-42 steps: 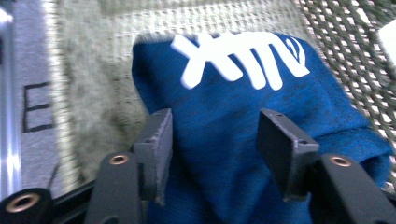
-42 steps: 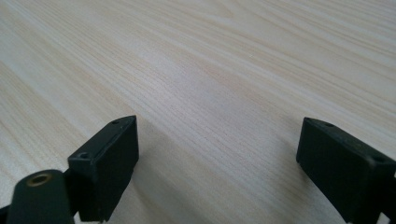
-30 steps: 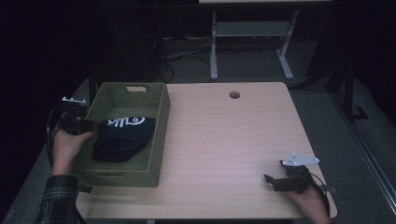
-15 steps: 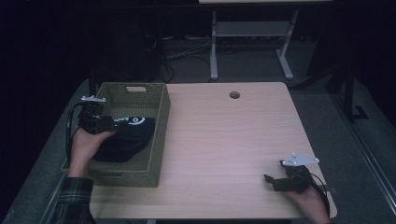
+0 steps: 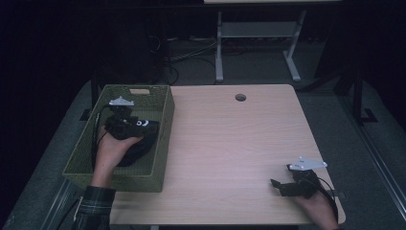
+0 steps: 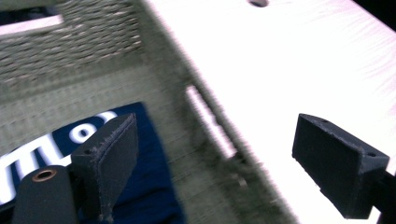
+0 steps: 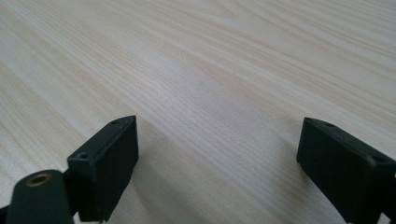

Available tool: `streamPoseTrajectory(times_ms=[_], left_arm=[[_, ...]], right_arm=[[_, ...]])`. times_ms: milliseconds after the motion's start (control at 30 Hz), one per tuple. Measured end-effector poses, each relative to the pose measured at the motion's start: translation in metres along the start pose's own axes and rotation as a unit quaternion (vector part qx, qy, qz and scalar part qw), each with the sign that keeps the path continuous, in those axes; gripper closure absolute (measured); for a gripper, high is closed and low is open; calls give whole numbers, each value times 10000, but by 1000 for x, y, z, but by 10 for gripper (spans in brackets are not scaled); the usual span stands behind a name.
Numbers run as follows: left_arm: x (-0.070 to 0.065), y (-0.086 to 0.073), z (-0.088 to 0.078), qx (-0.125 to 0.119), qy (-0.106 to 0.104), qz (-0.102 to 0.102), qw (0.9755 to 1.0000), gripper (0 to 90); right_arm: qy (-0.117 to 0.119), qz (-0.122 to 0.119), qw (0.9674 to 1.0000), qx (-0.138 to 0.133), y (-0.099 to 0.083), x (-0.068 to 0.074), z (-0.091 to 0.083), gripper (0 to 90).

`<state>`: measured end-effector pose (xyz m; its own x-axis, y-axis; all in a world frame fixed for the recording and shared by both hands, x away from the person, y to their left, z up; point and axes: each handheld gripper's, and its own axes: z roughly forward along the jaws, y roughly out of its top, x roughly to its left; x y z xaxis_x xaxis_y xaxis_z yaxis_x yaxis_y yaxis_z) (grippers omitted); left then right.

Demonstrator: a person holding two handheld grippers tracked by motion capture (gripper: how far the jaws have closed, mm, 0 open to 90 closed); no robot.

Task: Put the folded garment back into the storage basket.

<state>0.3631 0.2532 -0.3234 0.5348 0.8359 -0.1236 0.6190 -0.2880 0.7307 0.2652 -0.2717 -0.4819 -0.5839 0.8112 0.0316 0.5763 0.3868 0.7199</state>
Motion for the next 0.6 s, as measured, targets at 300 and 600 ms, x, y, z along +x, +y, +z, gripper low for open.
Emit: streamPoseTrajectory(times_ms=[300, 600], left_arm=[[-47, 3, 15, -163, -401, 259, 9987, 143], [-89, -3, 40, -73, -709, 551, 9959, 147]], right_arm=[[-9, -19, 10000, -15, 0, 0, 0, 124], [6, 2, 10000, -1, 0, 0, 0, 124]])
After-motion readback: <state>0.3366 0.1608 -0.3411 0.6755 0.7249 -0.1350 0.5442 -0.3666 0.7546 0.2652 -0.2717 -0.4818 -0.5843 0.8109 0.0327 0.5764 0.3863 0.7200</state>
